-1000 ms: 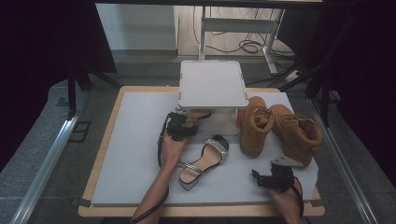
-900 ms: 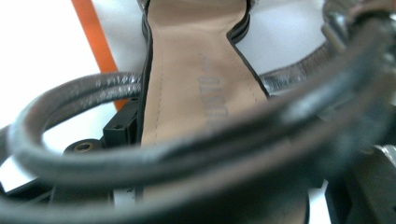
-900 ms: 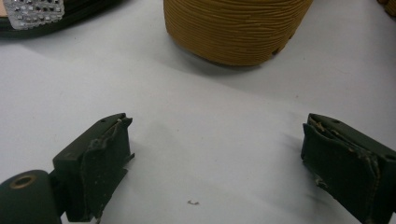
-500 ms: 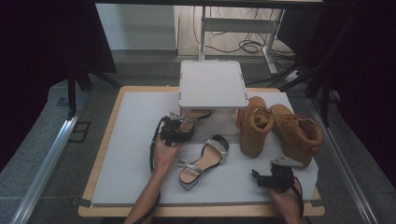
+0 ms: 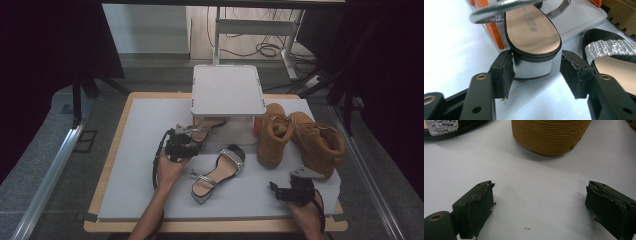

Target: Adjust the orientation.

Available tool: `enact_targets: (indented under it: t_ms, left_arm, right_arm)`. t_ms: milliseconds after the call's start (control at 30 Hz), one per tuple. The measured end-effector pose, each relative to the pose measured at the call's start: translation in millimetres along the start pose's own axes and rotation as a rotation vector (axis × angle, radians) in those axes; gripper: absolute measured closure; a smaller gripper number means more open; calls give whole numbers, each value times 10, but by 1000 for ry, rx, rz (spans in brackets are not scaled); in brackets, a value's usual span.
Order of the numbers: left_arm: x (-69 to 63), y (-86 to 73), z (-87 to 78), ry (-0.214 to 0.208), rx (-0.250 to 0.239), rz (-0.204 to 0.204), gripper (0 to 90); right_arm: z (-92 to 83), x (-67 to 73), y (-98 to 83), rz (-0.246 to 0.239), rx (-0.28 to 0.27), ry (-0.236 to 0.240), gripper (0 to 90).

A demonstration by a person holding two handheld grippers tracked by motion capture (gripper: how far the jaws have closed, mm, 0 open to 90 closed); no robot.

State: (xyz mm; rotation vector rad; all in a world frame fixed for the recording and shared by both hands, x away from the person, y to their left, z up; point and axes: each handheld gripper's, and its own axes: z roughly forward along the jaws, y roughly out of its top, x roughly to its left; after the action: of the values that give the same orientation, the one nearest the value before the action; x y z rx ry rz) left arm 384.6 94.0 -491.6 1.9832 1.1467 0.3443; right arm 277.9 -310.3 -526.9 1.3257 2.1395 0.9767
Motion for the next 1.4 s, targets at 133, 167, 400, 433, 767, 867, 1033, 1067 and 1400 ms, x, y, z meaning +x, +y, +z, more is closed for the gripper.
enact_targets:
  t_ms: [133,167,400,433,767,867,1033,1067,1400]
  left_arm:
    - [5,-12,-20,-3,1,5,485]
    - [4,-18,-29,-7,-1,2,490]
    - [-10,-29,-47,7,2,10,561]
    - [-14,-30,-48,5,2,10,575]
    - [-120,-17,-16,-31,13,45,639]
    - [-151,-9,-2,-45,16,54,640]
    - [-164,-20,-29,-82,17,34,631]
    - [-165,-32,-40,-98,15,31,643]
    - [-201,11,-22,-136,19,62,829]
  right_arm:
    - [0,0,0,0,0,0,80]
    - [0,0,0,0,0,0,80]
    - [0,0,0,0,0,0,80]
    - [0,0,0,0,0,0,80]
    - [0,0,0,0,0,0,80]
    - [0,0,0,0,0,0,80]
    - [0,0,0,0,0,0,80]
    - [0,0,0,-1,0,0,80]
    - [0,0,0,0,0,0,80]
